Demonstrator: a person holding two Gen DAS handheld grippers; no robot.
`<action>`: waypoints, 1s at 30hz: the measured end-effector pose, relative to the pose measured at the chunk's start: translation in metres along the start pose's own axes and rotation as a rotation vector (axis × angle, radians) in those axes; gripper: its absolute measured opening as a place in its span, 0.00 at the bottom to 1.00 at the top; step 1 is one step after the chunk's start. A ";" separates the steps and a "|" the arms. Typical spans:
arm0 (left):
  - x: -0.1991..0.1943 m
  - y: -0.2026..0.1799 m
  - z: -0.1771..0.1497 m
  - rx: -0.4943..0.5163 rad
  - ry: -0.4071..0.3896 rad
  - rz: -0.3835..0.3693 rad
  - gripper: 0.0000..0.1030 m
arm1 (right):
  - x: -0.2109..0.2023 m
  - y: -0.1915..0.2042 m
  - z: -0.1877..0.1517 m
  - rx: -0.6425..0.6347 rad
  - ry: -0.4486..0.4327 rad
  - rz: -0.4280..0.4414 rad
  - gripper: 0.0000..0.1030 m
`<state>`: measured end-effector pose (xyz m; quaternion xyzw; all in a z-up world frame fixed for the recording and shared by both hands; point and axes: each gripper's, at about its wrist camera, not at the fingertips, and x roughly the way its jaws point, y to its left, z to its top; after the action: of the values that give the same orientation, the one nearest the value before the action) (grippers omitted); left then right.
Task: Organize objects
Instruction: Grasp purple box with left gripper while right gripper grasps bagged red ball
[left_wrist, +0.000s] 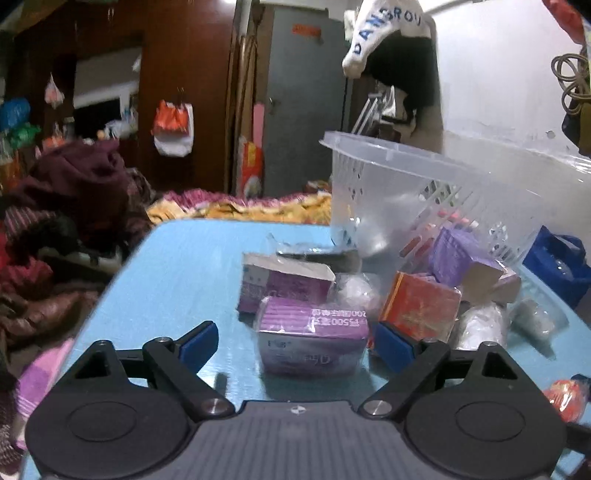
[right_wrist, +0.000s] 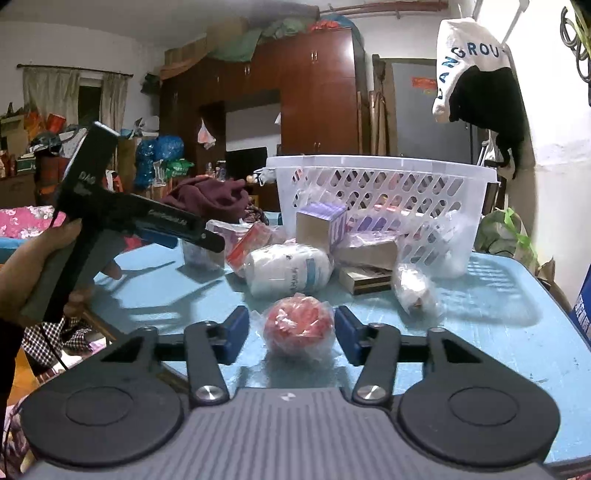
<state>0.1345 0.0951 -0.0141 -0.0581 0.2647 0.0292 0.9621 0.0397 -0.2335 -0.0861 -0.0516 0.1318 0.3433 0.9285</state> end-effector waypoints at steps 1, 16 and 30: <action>0.001 0.000 -0.001 -0.001 0.011 -0.009 0.84 | -0.001 0.001 0.000 -0.007 -0.002 -0.005 0.49; -0.055 -0.011 -0.034 0.012 -0.240 -0.068 0.64 | -0.015 -0.020 0.001 0.026 -0.043 -0.035 0.45; -0.068 -0.027 -0.048 0.020 -0.270 -0.173 0.64 | -0.028 -0.049 0.001 0.089 -0.071 -0.067 0.45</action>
<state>0.0543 0.0605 -0.0174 -0.0667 0.1275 -0.0487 0.9884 0.0518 -0.2878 -0.0768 -0.0025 0.1122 0.3073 0.9450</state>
